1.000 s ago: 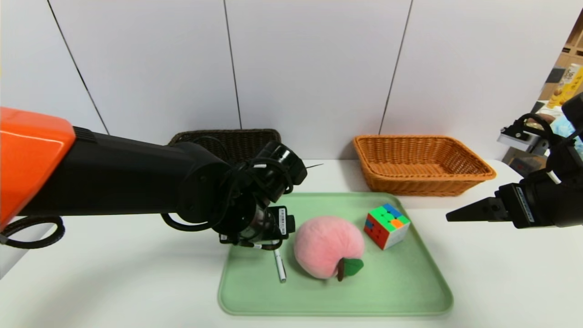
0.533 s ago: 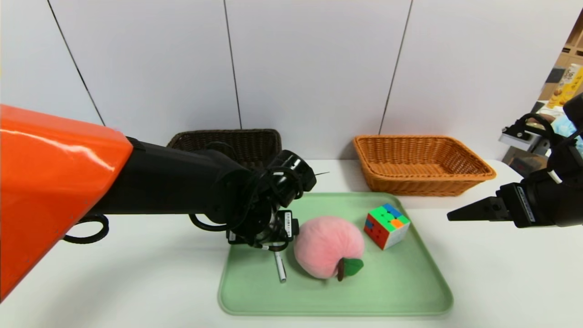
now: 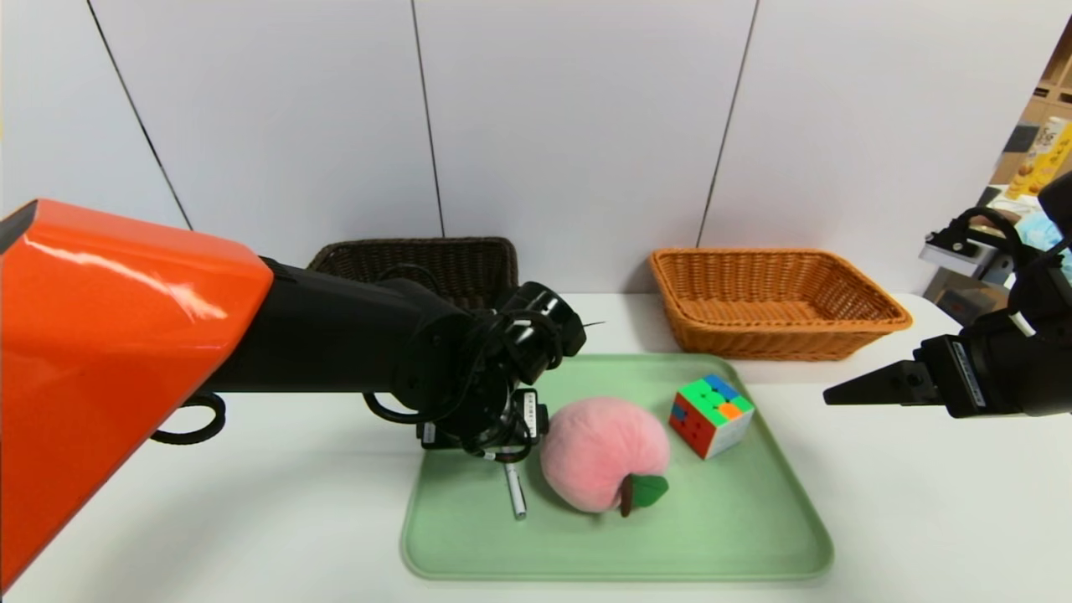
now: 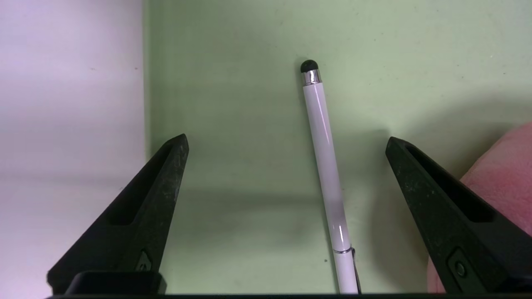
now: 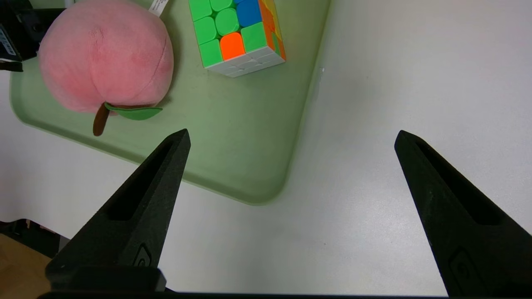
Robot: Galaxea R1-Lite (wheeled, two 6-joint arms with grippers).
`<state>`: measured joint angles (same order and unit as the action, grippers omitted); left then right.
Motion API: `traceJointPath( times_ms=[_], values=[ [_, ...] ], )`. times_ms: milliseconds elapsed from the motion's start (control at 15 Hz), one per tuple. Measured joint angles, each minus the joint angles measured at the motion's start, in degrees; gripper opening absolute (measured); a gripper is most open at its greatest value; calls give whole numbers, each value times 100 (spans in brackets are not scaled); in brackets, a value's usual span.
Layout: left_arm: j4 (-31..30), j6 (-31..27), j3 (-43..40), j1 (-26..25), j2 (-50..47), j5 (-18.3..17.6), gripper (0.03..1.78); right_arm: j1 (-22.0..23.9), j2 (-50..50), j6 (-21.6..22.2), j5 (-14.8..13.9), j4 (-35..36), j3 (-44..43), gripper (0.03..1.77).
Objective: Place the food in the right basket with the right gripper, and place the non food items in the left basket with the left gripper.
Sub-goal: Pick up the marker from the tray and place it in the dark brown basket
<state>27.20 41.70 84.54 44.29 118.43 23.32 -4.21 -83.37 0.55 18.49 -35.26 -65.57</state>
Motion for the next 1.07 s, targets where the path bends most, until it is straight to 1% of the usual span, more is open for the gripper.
traceJointPath(
  times_ms=[1067],
  values=[
    [-5, 63, -10, 6, 32, -23, 169, 0, 33, -9, 2, 6, -7, 170]
  ],
)
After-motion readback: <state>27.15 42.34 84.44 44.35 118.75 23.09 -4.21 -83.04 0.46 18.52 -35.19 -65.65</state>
